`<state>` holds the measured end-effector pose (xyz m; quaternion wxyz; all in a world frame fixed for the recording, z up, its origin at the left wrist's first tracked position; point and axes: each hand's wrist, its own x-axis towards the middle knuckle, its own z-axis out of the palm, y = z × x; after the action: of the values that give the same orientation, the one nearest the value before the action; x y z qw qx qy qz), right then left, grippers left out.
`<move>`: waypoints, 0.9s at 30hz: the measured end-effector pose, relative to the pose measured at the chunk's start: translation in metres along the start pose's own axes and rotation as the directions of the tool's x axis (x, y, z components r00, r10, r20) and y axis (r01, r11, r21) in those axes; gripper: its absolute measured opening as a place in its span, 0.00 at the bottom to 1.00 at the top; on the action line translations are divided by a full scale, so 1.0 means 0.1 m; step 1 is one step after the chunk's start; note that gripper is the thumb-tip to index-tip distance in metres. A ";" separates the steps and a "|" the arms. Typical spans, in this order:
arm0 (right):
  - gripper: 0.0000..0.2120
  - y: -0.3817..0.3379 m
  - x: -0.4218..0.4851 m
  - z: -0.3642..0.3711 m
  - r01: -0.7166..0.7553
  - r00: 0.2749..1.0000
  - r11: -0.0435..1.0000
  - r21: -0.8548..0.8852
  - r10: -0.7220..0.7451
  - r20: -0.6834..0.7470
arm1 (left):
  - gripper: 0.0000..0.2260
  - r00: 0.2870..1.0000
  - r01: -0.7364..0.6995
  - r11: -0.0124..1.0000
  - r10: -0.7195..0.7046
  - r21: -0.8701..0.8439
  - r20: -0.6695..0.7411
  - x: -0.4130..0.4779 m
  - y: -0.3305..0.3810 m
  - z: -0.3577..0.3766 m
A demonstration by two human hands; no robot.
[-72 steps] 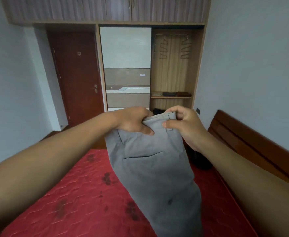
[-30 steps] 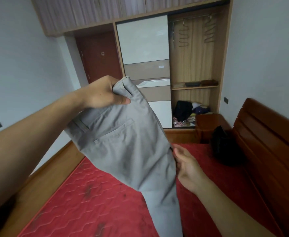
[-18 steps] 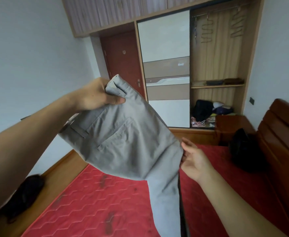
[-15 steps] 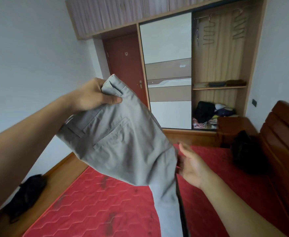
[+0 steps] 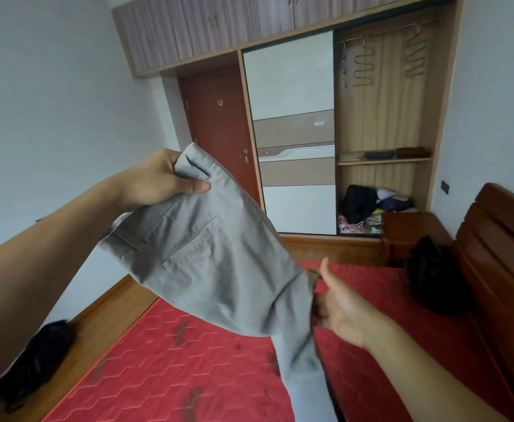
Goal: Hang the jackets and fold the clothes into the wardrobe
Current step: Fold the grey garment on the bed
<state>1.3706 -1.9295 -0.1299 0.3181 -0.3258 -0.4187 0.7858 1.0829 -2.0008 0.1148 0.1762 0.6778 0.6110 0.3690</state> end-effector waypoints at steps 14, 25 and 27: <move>0.20 -0.11 0.33 0.32 0.370 0.927 0.912 0.179 -0.376 -0.002 | 0.07 0.996 -0.007 0.999 0.010 -0.038 0.084 0.25 -0.43 -0.29; 0.08 -0.13 0.79 0.54 0.426 0.741 0.568 -0.705 -0.665 -0.088 | 0.04 0.980 -0.113 0.994 0.111 0.003 0.165 0.59 -0.86 -0.91; 0.08 -0.14 0.85 0.57 0.383 0.705 0.493 -0.782 -0.702 -0.098 | 0.06 0.978 -0.136 0.991 0.135 -0.008 0.158 0.64 -0.92 -0.99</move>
<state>1.2797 -1.8839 -0.1140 0.4819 -0.4233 -0.6940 0.3270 0.9469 -1.9430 0.1355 0.1978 0.7453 0.5478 0.3244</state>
